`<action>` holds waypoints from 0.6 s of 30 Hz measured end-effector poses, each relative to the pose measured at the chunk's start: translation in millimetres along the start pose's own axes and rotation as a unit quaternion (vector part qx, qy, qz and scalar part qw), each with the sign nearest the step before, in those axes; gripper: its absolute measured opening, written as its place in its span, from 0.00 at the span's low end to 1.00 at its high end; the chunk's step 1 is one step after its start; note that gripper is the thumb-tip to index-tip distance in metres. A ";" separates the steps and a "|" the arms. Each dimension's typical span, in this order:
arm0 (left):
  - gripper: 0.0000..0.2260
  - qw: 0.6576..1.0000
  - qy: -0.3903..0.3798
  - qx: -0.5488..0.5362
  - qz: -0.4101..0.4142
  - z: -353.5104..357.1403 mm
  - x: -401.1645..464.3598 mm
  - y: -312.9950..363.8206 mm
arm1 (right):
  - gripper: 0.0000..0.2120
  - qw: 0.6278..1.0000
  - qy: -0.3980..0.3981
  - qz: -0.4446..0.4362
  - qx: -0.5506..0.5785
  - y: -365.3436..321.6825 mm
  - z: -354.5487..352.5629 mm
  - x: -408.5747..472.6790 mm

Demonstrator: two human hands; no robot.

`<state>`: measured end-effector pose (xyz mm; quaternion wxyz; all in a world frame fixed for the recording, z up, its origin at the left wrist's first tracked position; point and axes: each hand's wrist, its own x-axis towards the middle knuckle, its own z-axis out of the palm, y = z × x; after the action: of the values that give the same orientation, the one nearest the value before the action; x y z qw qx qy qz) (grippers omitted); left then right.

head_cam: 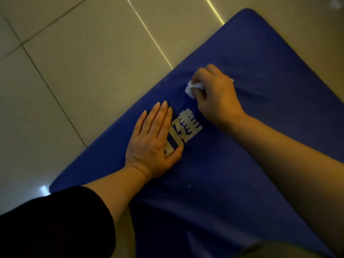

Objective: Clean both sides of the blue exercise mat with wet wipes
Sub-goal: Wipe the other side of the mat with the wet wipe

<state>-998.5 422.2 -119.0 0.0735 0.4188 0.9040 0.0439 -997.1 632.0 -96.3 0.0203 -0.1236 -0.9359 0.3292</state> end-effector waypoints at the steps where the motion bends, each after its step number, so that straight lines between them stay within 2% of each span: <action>1: 0.37 1.000 0.002 0.003 0.000 -0.3 0.8 -0.2 | 0.01 1.000 -0.002 0.001 0.004 -0.3 1.0 5.2; 8: 0.36 1.000 0.019 0.007 -0.002 2.0 2.5 0.1 | 0.03 0.997 -0.065 -0.050 -0.015 7.9 -7.5 -62.2; 14: 0.36 0.999 0.041 0.002 0.001 4.6 0.9 -2.1 | 0.02 0.997 -0.047 -0.065 -0.021 -12.1 9.9 4.5; 18: 0.36 0.998 0.058 -0.010 0.003 6.2 0.7 -2.0 | 0.03 0.995 -0.030 -0.087 -0.028 0.8 7.6 -39.3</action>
<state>-999.4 421.6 -125.5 0.0249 0.4179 0.9049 0.0769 -959.8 618.3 -101.1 0.0172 -0.0326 -0.9522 0.3034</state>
